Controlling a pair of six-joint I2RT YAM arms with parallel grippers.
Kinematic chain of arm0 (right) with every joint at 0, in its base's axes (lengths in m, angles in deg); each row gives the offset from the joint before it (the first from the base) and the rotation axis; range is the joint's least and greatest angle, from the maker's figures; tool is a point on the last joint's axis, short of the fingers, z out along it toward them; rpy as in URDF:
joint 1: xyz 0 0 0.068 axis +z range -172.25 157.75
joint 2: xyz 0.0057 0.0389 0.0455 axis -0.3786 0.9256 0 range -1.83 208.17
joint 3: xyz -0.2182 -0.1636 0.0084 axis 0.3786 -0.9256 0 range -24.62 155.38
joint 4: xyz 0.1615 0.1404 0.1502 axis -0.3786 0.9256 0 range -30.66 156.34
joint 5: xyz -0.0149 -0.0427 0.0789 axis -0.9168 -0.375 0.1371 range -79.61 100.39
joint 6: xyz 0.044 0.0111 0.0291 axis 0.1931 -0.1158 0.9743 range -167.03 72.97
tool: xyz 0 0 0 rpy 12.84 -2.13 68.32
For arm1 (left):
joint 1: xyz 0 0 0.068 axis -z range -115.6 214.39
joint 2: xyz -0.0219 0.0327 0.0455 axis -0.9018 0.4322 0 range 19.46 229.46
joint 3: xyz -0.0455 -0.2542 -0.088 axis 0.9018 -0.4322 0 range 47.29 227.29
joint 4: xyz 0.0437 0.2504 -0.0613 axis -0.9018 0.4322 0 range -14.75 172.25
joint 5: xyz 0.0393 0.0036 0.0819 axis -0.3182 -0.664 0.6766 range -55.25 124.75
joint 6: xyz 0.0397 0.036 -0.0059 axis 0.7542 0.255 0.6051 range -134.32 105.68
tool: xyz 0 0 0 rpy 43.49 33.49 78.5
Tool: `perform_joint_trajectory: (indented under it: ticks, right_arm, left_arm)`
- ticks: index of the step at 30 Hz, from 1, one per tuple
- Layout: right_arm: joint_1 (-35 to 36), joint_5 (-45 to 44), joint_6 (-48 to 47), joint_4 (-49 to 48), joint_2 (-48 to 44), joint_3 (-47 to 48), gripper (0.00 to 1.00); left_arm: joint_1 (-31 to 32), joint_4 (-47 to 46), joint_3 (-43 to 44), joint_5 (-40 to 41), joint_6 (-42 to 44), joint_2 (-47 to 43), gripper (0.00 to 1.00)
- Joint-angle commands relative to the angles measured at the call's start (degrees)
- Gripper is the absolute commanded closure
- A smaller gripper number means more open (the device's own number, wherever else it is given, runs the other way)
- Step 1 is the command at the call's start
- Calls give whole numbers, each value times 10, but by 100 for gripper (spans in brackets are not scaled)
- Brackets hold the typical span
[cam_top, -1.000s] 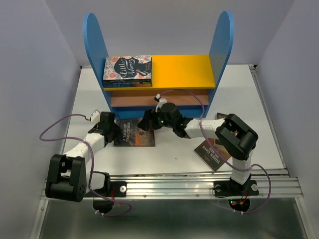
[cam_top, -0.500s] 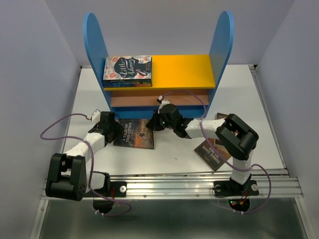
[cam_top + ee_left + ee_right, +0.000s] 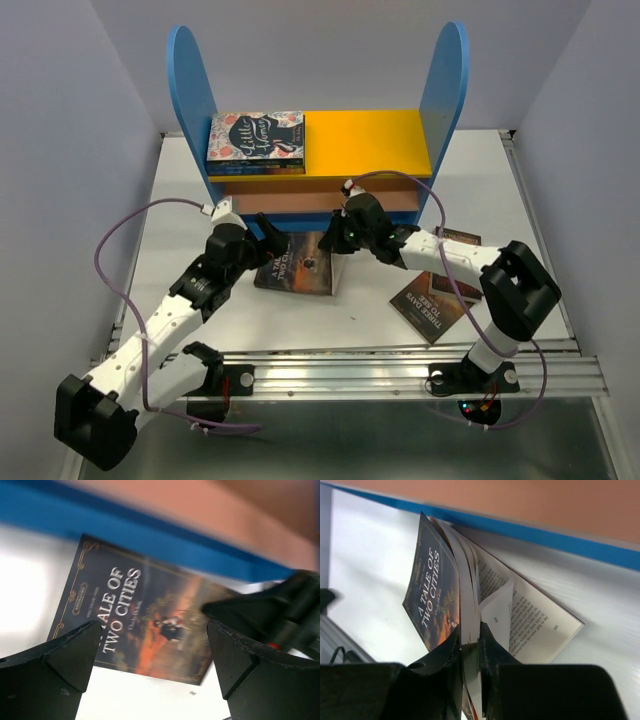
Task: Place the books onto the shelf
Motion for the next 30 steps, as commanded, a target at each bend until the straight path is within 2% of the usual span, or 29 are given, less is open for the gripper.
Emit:
perform_joint_trajectory:
  ticks: [1, 3, 6, 8, 9, 10, 11, 14, 15, 21, 23, 24, 25, 27, 28, 30]
  right_arm:
    - [-33, 59, 25, 51, -49, 23, 99]
    - [-42, 79, 26, 63, -63, 20, 99]
    - [-58, 100, 29, 85, -88, 24, 99]
    - [-71, 94, 27, 113, -103, 29, 99]
    - [-71, 93, 26, 124, -106, 35, 99]
    - [-89, 95, 24, 134, -108, 43, 99]
    - [-96, 100, 24, 149, -109, 46, 99]
    - [-114, 104, 21, 173, -108, 67, 99]
    - [-114, 108, 21, 180, -106, 73, 99]
    - [-127, 122, 41, 189, -90, 88, 99]
    - [-134, 131, 52, 196, -91, 94, 99]
    - [-139, 126, 58, 197, -94, 99, 99]
    - [-139, 123, 66, 203, -98, 102, 99]
    - [-144, 114, 76, 210, -99, 116, 99]
    - [-144, 112, 86, 215, -97, 120, 99]
    - [-144, 106, 96, 222, -94, 126, 99]
  left_arm:
    - [34, -82, 59, 25, 73, -31, 1]
    - [38, -98, 80, 1, 115, -25, 1]
    - [45, -144, 130, -181, 236, -8, 1]
    - [66, -166, 136, -239, 334, -4, 1]
    - [74, -176, 138, -313, 378, -3, 1]
    - [83, -187, 141, -346, 424, -4, 1]
    - [93, -186, 147, -364, 513, -6, 1]
    - [115, -210, 158, -423, 633, -11, 1]
    - [116, -211, 166, -474, 660, -10, 1]
    - [121, -75, 292, -549, 873, 47, 1]
    - [128, 16, 336, -558, 947, 86, 1]
    - [133, 75, 358, -554, 1032, 101, 1]
    - [142, 179, 401, -546, 1062, 135, 1]
    - [155, 257, 437, -509, 1093, 165, 1]
    - [159, 294, 440, -494, 1082, 178, 1]
    - [161, 295, 430, -479, 1074, 194, 1]
